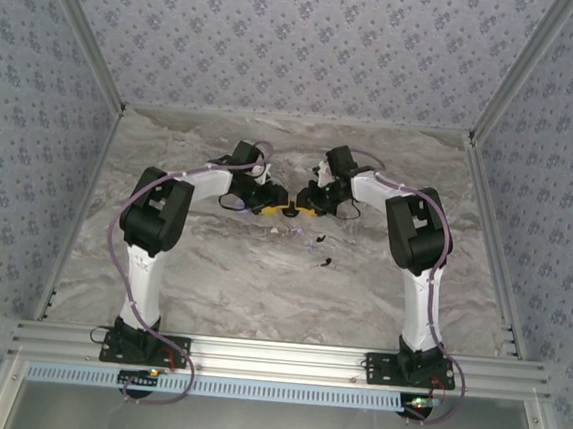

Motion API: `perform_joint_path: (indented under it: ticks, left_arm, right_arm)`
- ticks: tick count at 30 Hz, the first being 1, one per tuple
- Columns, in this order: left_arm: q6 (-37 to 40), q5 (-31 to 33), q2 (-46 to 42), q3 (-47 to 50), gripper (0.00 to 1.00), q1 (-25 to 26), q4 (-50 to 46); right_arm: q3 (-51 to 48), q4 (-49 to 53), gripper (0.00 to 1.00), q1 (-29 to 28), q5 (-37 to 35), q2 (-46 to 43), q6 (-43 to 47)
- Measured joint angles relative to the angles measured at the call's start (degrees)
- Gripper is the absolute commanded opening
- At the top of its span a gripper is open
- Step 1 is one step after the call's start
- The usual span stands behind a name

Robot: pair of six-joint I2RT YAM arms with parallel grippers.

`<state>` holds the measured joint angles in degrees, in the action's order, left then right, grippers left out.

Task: Insert the wireless bluetooth earbuds into the charging case

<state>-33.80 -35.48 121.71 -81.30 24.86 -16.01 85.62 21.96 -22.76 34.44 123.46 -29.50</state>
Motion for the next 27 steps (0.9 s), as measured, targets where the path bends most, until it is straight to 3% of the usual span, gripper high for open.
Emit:
perform_joint_path:
  ticks: [16,27]
  left_arm:
    - [-2.1,-2.4,1.7,-0.9,0.4,0.1,1.6]
    - [-3.4,-3.3,2.2,-1.1,0.39,0.5,3.0]
  right_arm:
    - [-0.6,-1.9,0.22,0.2,1.6,0.3,-1.2]
    - [-1.2,-3.0,0.22,0.5,2.9,0.4,-1.3]
